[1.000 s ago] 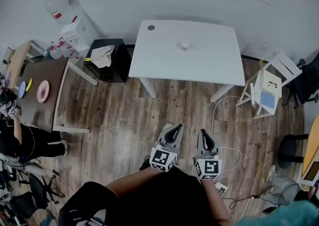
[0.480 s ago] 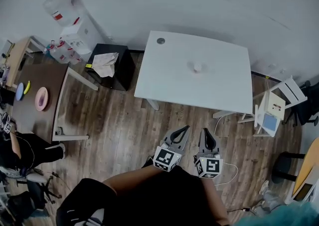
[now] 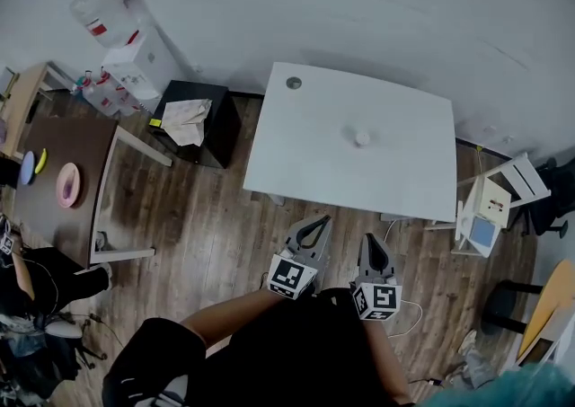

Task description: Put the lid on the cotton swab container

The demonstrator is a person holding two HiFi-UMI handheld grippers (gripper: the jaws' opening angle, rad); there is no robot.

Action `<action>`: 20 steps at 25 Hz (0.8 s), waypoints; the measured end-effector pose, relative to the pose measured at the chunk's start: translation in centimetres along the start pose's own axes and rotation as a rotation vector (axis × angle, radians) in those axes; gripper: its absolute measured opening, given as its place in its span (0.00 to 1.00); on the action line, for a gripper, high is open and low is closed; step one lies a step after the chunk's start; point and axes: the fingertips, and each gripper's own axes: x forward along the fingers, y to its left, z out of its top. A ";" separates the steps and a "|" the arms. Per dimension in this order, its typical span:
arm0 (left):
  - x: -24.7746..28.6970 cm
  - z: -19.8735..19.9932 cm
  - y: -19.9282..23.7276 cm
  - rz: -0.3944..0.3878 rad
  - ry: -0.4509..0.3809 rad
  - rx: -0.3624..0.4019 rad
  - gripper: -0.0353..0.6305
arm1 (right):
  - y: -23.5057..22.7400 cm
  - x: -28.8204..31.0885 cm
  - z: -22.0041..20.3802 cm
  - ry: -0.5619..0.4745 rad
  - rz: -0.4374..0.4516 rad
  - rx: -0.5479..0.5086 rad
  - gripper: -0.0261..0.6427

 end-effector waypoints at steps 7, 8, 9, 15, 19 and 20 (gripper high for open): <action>-0.9 -2.1 1.8 0.045 0.031 -0.059 0.07 | 1.0 2.4 0.9 -0.014 0.036 -0.031 0.09; -1.0 -2.1 1.9 0.054 0.030 -0.074 0.07 | 1.2 2.5 0.9 -0.016 0.044 -0.033 0.09; -1.1 -2.1 2.0 0.060 0.028 -0.079 0.07 | 1.3 2.8 1.0 -0.017 0.052 -0.033 0.09; 0.6 -1.4 2.0 0.068 0.008 -0.037 0.07 | 1.2 4.8 2.4 -0.043 0.094 -0.042 0.09; 3.2 -0.7 3.4 0.092 -0.001 -0.016 0.07 | 0.1 7.3 3.4 -0.053 0.119 -0.026 0.09; 3.8 -0.7 3.8 0.099 0.006 -0.015 0.07 | -0.3 7.9 3.6 -0.054 0.124 -0.018 0.09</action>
